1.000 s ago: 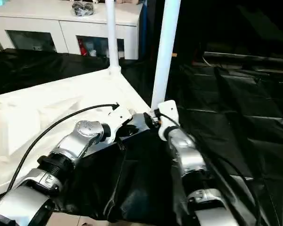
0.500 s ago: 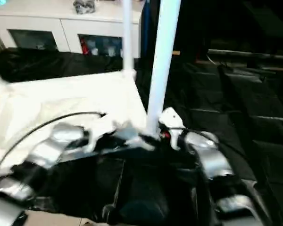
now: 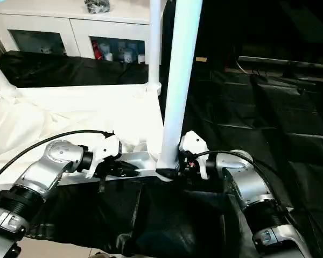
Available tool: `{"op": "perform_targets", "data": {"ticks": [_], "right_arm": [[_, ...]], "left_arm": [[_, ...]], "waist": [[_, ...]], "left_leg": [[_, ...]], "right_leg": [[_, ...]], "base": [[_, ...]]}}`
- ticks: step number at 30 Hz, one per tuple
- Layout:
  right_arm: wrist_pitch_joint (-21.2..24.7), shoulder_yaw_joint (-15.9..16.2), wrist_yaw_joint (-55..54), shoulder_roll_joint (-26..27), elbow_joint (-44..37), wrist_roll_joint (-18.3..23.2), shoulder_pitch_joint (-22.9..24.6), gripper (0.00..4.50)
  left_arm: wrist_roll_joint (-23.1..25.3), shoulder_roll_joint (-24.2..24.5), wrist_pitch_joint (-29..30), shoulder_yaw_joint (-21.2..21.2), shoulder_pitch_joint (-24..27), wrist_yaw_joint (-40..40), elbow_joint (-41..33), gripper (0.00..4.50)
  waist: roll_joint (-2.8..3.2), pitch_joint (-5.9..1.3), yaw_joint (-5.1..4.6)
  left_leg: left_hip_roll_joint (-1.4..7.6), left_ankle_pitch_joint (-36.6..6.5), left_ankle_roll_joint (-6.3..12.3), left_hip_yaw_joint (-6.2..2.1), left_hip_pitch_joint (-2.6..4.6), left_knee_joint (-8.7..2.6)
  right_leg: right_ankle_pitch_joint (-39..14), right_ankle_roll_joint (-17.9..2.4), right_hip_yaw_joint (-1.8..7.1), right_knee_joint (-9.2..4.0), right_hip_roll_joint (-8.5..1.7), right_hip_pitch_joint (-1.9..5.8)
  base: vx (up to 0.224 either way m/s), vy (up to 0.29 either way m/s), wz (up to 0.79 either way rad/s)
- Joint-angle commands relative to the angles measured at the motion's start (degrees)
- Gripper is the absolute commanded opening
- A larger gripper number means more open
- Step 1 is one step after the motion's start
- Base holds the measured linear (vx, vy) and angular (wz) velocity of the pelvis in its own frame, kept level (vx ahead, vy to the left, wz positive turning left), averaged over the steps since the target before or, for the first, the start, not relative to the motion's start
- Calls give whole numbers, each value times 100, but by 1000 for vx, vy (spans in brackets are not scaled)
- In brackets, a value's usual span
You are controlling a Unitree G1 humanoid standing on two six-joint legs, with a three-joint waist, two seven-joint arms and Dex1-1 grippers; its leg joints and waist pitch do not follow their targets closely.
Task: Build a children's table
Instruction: Rotate leg to tighten
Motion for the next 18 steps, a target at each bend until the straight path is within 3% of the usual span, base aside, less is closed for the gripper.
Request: {"op": "perform_targets", "data": {"ticks": [1, 4, 5, 12, 16, 18], "right_arm": [[33, 91, 117, -40, -129, -26, -59, 283], [18, 93, 159, -39, -109, -35, -60, 271], [12, 95, 172, -38, -107, -39, -54, 269], [78, 86, 50, 49, -118, -17, 23, 267], [54, -178, -1568, 655, 428, -370, -13, 267], [54, -192, -1661, 692, 462, -387, -20, 267]], "left_arm": [[-142, 24, -18, 108, 10, -10, -146, 0], [-141, 32, 7, 120, 31, -2, -162, 0], [-140, 35, 19, 124, 47, 7, -175, 0], [-72, -59, 149, 167, 50, 335, -107, 0], [151, -527, 360, 234, -212, 1249, 270, 0], [161, -557, 373, 233, -226, 1294, 288, 0]], "waist": [[-94, -351, 13], [-86, -350, 10], [-121, -355, 6], [-103, -351, 12], [-116, -326, -11], [-116, -319, -19]], "left_leg": [[269, -1103, 327, -108, 74, -403], [270, -1077, 320, -108, 74, -403], [269, -1040, 339, -102, 74, -397], [264, -980, 361, -99, 80, -389], [240, -1178, 183, -107, 93, -405], [245, -1306, 85, -125, 95, -427]], "right_leg": [[-1058, -1432, 266, -406, -346, 207], [-1042, -1424, 266, -405, -343, 206], [-971, -1429, 265, -398, -337, 208], [-930, -1448, 268, -392, -336, 205], [-1480, -1318, 269, -458, -349, 186], [-1765, -1205, 267, -484, -359, 185]], "base": [[0, 0, 0], [0, 0, 0], [0, 0, 0], [0, 0, 0], [0, 0, 0], [0, 0, 0]]}}
